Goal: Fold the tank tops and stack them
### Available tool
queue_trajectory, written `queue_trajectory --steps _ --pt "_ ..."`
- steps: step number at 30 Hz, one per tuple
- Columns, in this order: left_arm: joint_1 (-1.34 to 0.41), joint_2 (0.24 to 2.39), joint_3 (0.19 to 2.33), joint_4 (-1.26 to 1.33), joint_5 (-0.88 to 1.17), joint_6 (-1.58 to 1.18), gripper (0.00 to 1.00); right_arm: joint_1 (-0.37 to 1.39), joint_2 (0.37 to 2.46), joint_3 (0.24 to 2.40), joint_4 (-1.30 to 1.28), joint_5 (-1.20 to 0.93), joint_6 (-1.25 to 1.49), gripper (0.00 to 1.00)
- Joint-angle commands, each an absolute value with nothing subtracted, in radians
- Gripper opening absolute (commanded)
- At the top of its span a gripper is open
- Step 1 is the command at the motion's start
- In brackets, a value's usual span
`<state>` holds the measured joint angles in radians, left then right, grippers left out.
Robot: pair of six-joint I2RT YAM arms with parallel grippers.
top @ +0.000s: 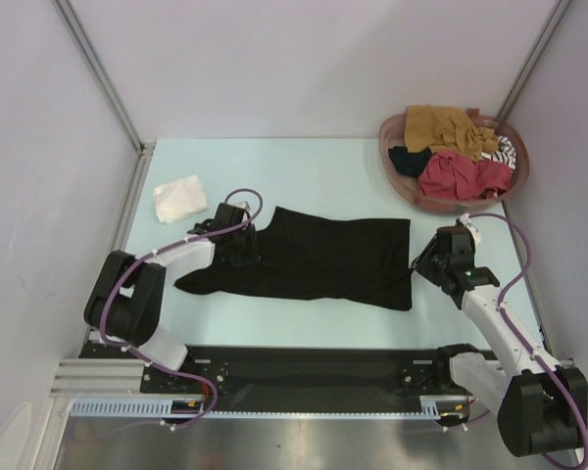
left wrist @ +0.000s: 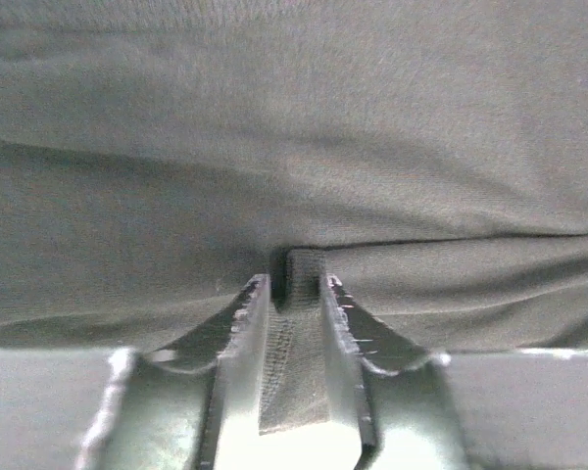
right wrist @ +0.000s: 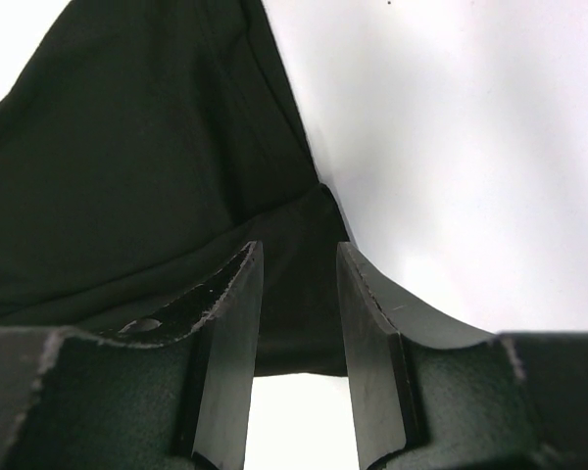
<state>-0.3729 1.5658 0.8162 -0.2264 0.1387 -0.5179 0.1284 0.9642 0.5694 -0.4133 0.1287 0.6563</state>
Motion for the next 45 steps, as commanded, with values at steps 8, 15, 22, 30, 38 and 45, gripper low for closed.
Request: queue_trajectory --steps 8,15,22,30,38,45 --pt "-0.379 1.586 0.867 -0.202 0.134 -0.549 0.00 0.118 0.968 0.568 -0.379 0.109 0.638 0.41" --pt "-0.353 1.546 0.873 -0.199 0.107 -0.569 0.00 0.115 0.999 0.563 -0.370 0.098 0.627 0.41" --pt "-0.333 1.549 0.899 -0.215 0.084 -0.572 0.00 0.117 1.048 0.555 -0.405 0.058 0.655 0.40" --pt "-0.304 1.565 0.899 -0.203 0.075 -0.580 0.01 0.176 1.009 0.508 -0.557 0.051 0.802 0.45" --pt "-0.304 1.601 0.897 -0.178 0.097 -0.581 0.00 0.348 0.946 0.430 -0.534 0.058 0.945 0.44" --pt "-0.304 1.609 0.902 -0.186 0.071 -0.577 0.00 0.370 0.971 0.436 -0.580 0.146 0.951 0.39"
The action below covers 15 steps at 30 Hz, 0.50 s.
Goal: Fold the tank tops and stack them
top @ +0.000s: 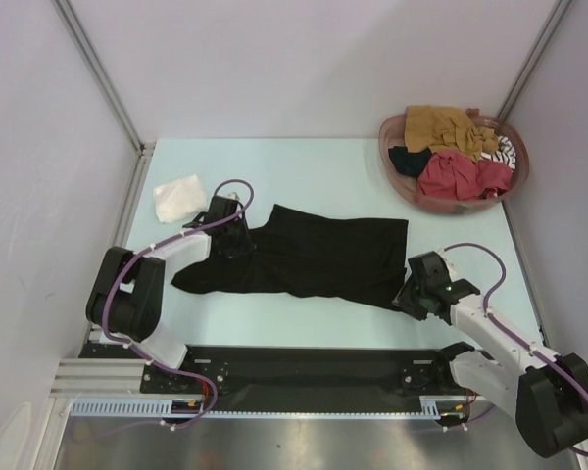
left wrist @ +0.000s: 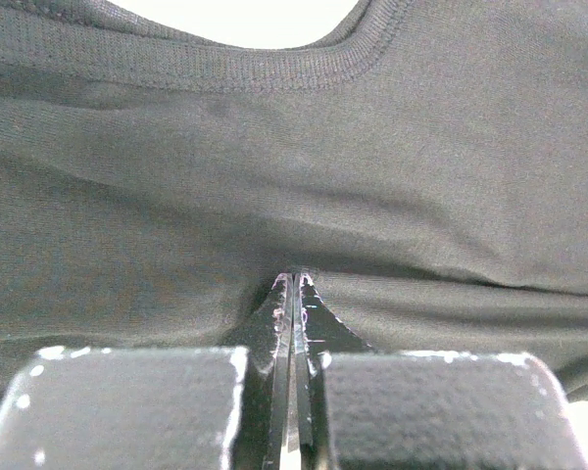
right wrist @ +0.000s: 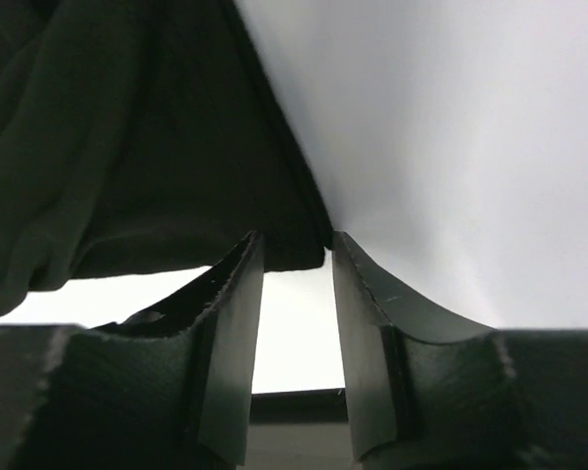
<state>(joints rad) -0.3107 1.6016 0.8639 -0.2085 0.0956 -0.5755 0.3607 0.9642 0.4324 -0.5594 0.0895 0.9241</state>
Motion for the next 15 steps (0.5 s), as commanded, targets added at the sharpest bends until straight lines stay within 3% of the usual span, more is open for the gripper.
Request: queue_trajectory --steps 1,4,5,6,15 --pt "-0.304 1.614 0.903 -0.184 0.071 -0.577 0.00 0.370 0.973 0.433 -0.572 0.149 0.951 0.38" --pt "-0.304 1.620 0.905 -0.178 0.071 -0.577 0.00 0.370 1.005 0.434 -0.564 0.170 0.951 0.19" --pt "-0.304 1.623 0.907 -0.178 0.072 -0.577 0.00 0.371 1.014 0.439 -0.568 0.178 0.951 0.03" --pt "-0.304 1.623 0.907 -0.178 0.072 -0.575 0.00 0.371 1.029 0.448 -0.580 0.199 0.950 0.00" --pt "-0.295 1.634 0.910 -0.184 0.052 -0.568 0.00 0.371 1.075 0.632 -0.850 0.376 0.945 0.00"
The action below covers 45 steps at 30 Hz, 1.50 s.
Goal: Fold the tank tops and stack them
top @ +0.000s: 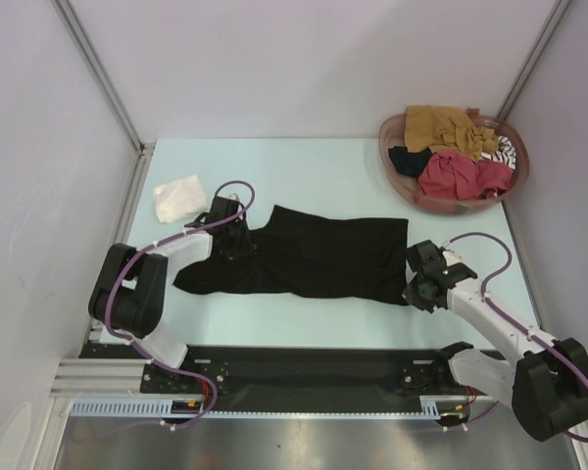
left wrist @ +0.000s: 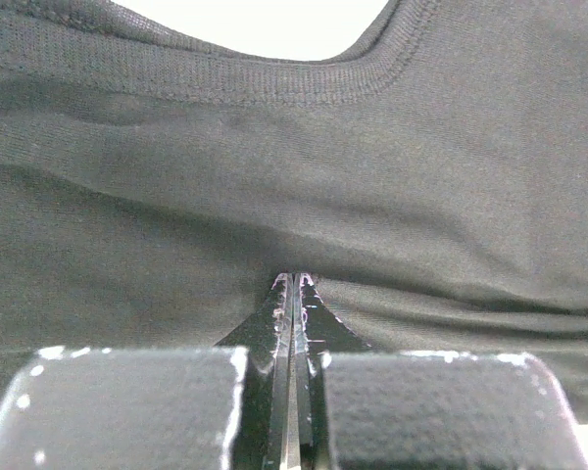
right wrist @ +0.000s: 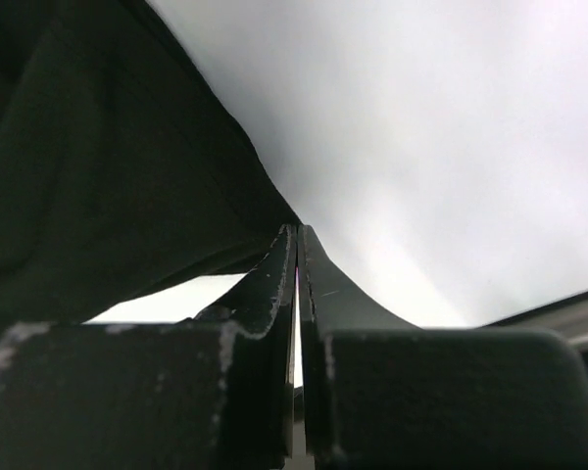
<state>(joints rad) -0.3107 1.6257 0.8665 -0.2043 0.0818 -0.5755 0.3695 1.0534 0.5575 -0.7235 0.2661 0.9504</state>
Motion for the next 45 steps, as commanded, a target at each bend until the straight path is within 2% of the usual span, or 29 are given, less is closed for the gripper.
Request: queue_trajectory --steps 1,7,8,12,14,15,16,18,19,22,27,31,32,37,40,45 --pt "-0.295 1.637 0.911 -0.184 0.052 -0.568 0.00 0.370 1.103 0.637 -0.863 0.370 0.945 0.01" --pt "-0.295 1.660 0.917 -0.179 0.064 -0.555 0.00 0.370 1.184 0.646 -0.893 0.393 0.976 0.06" --pt "-0.295 1.664 0.919 -0.183 0.069 -0.555 0.00 0.371 1.190 0.647 -0.890 0.390 0.973 0.17" --pt "-0.296 1.672 0.905 -0.166 0.087 -0.555 0.03 0.368 1.198 0.627 -0.867 0.376 0.966 0.20" --pt "-0.299 1.663 0.893 -0.166 0.083 -0.558 0.08 0.364 1.200 0.626 -0.861 0.365 0.959 0.21" --pt "-0.299 1.657 0.888 -0.160 0.083 -0.558 0.12 0.361 1.198 0.626 -0.859 0.361 0.957 0.24" --pt "-0.299 1.643 0.881 -0.156 0.083 -0.558 0.23 0.359 1.195 0.633 -0.858 0.360 0.953 0.27" --pt "-0.299 1.622 0.871 -0.169 0.061 -0.557 0.29 0.351 1.172 0.637 -0.841 0.353 0.919 0.34" --pt "-0.301 1.596 0.868 -0.173 0.057 -0.555 0.36 0.345 1.163 0.638 -0.800 0.345 0.901 0.34" --pt "-0.299 1.550 0.865 -0.195 0.037 -0.551 0.45 0.307 1.134 0.643 -0.695 0.299 0.812 0.32" --pt "-0.299 1.500 0.890 -0.256 0.003 -0.537 0.52 0.253 1.134 0.684 -0.536 0.193 0.681 0.29" --pt "-0.299 1.460 0.908 -0.290 -0.083 -0.525 0.76 0.245 1.120 0.719 -0.427 0.201 0.617 0.31" --pt "-0.299 1.451 0.901 -0.278 -0.081 -0.520 0.78 0.242 1.114 0.722 -0.410 0.204 0.597 0.32" --pt "-0.299 1.511 0.968 -0.198 -0.049 -0.468 0.78 0.236 1.124 0.738 -0.298 0.207 0.548 0.35" --pt "-0.299 1.617 1.100 -0.221 -0.049 -0.434 0.77 0.238 1.140 0.729 -0.229 0.230 0.506 0.41" --pt "-0.302 1.811 1.322 -0.233 0.041 -0.396 0.77 0.218 1.131 0.726 -0.170 0.198 0.453 0.42"
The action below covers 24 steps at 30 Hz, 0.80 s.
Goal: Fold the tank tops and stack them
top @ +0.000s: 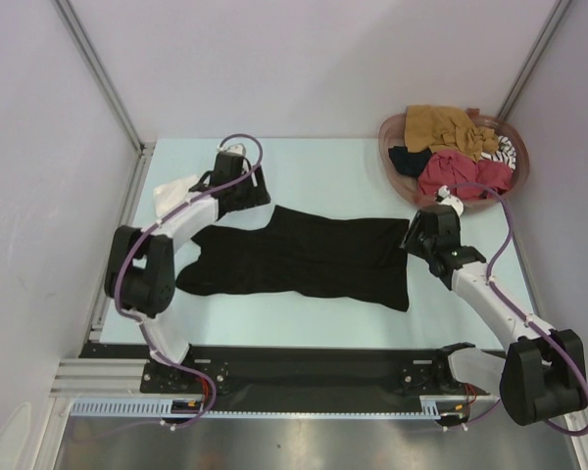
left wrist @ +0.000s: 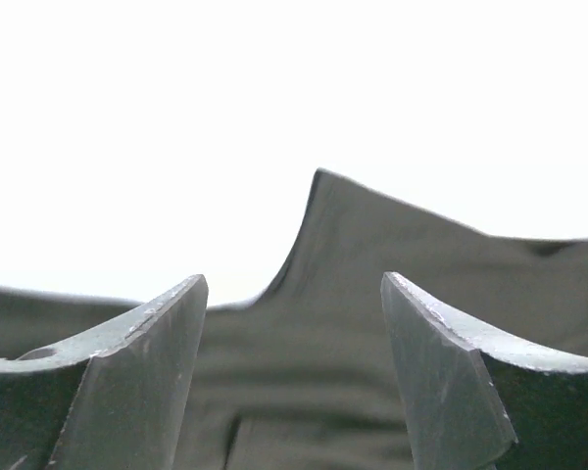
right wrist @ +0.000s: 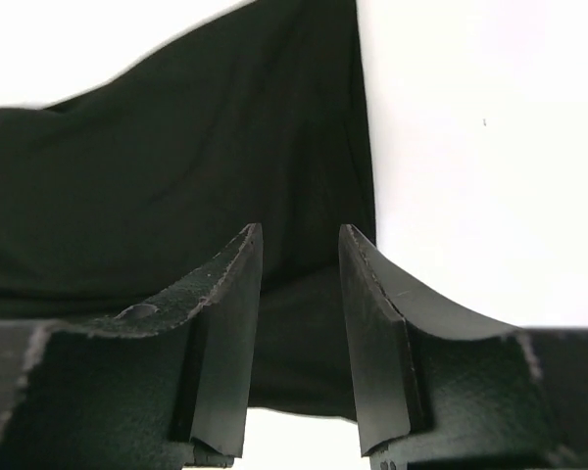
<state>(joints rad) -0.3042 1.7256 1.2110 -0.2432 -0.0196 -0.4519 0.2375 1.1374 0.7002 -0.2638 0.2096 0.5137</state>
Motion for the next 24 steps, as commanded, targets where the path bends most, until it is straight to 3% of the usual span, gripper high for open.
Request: queue_trajectory --steps 1,5,17,23,24 --pt "-0.305 1.839 1.353 -0.242 0.041 -0.390 0.77 0.210 1.131 0.724 -0.169 0.164 0.454 0.42" --pt "-0.319 1.986 1.534 -0.325 0.060 -0.367 0.69 0.193 1.143 0.727 -0.161 0.112 0.472 0.41" --pt "-0.383 2.223 1.744 -0.457 0.028 -0.364 0.65 0.158 1.135 0.703 -0.144 0.049 0.485 0.41" --pt "-0.393 2.257 1.741 -0.463 0.021 -0.379 0.45 0.149 1.150 0.692 -0.129 0.051 0.494 0.41" --pt "-0.393 2.256 1.733 -0.456 0.015 -0.382 0.34 0.147 1.161 0.693 -0.126 0.048 0.498 0.40"
